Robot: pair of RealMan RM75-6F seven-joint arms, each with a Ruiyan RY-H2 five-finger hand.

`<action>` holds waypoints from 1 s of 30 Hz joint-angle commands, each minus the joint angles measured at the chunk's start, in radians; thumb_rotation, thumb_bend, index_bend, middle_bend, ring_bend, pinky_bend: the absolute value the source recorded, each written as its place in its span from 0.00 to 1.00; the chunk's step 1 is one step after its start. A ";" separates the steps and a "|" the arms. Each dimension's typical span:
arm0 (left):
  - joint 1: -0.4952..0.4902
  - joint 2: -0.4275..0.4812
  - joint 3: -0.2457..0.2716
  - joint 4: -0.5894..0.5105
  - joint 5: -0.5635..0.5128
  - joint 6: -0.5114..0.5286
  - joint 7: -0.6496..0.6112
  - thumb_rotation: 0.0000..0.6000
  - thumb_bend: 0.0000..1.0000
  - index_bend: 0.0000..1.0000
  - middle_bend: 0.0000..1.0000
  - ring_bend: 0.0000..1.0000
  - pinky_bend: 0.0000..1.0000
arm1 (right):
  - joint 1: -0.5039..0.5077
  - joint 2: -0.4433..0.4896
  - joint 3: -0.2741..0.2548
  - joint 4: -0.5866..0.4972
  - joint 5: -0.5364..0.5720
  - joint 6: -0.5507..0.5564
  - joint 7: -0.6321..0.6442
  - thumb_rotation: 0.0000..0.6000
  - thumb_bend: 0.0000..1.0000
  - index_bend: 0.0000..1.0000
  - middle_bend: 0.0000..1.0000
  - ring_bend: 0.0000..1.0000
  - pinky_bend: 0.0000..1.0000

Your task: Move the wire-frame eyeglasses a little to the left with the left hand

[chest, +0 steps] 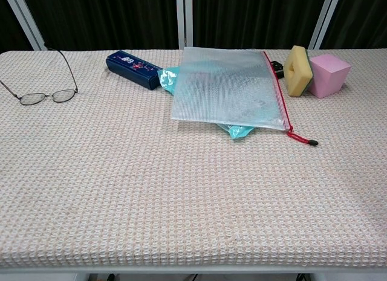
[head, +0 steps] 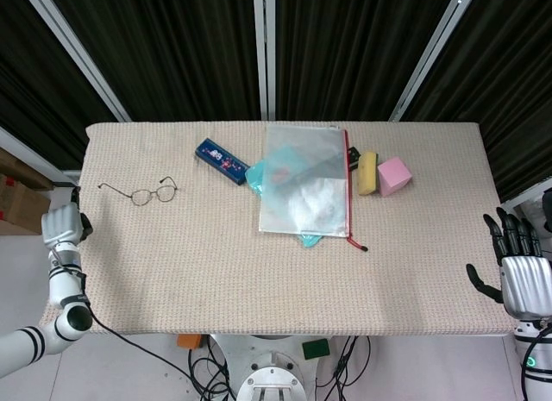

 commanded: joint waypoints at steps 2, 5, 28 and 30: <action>-0.026 -0.069 -0.035 0.066 0.038 -0.025 -0.015 1.00 0.76 0.00 0.98 0.93 0.98 | 0.002 0.001 -0.001 -0.004 0.001 -0.005 -0.006 1.00 0.34 0.00 0.00 0.00 0.00; -0.046 -0.094 -0.050 0.089 0.032 -0.044 0.005 1.00 0.76 0.00 0.98 0.93 0.98 | 0.003 0.000 -0.001 -0.005 0.003 -0.009 -0.007 1.00 0.34 0.00 0.00 0.00 0.00; -0.128 -0.275 -0.042 0.206 0.057 -0.096 0.188 1.00 0.77 0.00 0.98 0.93 0.97 | 0.004 -0.002 0.000 0.021 0.032 -0.031 0.013 1.00 0.34 0.00 0.00 0.00 0.00; -0.125 -0.275 -0.050 0.208 0.063 -0.087 0.180 1.00 0.77 0.00 0.98 0.93 0.97 | 0.004 -0.003 0.000 0.024 0.032 -0.030 0.017 1.00 0.34 0.00 0.00 0.00 0.00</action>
